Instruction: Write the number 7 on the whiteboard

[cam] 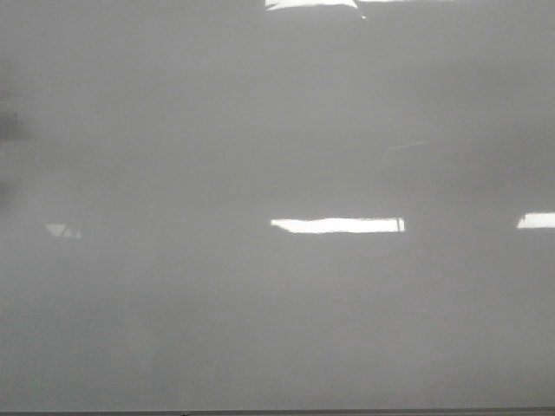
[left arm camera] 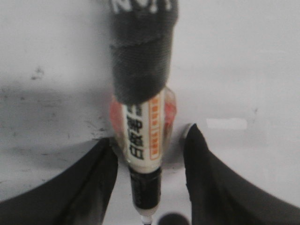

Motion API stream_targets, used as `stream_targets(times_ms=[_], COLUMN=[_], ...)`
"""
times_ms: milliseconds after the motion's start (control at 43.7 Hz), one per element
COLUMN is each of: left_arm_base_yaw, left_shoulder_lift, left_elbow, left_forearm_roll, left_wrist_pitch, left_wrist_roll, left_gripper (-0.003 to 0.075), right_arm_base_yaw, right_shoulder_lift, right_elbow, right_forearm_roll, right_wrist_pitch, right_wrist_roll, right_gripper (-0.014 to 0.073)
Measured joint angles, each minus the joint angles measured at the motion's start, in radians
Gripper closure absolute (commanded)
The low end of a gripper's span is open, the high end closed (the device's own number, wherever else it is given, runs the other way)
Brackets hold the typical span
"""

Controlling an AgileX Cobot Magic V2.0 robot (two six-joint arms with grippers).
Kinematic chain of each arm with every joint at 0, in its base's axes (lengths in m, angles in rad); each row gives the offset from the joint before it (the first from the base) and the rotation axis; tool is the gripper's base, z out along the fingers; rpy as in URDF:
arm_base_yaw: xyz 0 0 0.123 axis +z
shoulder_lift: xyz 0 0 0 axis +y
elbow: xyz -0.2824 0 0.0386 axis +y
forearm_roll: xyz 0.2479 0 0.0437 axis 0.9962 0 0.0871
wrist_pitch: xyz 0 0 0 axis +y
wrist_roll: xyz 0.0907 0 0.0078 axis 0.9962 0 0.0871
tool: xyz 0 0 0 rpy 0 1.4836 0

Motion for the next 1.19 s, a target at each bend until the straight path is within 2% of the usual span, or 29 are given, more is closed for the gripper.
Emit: stream_targets(times_ms=[160,435,595,687,824,985,1191], left_arm_base_yaw=[0.000,0.003,-0.009,-0.039,-0.113,-0.262,-0.466], left_shoulder_lift=[0.004,0.007,-0.053,-0.106,-0.180,-0.208,-0.168], left_elbow=[-0.002,-0.004,-0.042,-0.077,-0.135,-0.220,-0.275], left_forearm_roll=[0.003,0.012,0.014,0.015,0.017,0.000,-0.096], left_wrist_pitch=[-0.002,0.032,0.215,0.326,0.475,0.653,0.770], left_wrist_roll=[0.000,0.000,0.000,0.013,0.095,0.258,0.475], left_gripper=[0.0520,0.0685,0.0740,0.0741,0.0741,0.0741,0.0741], right_arm_base_yaw=[0.000,0.000,0.000,0.000,0.000,0.000,0.002], right_shoulder_lift=[0.000,0.000,0.000,0.000,0.006,0.053,0.170], right_elbow=[0.000,0.000,0.000,-0.006,-0.027,-0.068,-0.118], right_forearm_roll=[0.000,0.000,0.000,0.000,0.000,0.000,0.000], right_wrist_pitch=[0.000,0.000,-0.013,-0.025,-0.030,0.022,0.096], right_wrist_roll=[0.000,0.000,0.000,0.008,0.034,0.048,0.048], right_gripper=[0.0002,0.0003,0.0002,0.0002,0.0002,0.0002,0.0002])
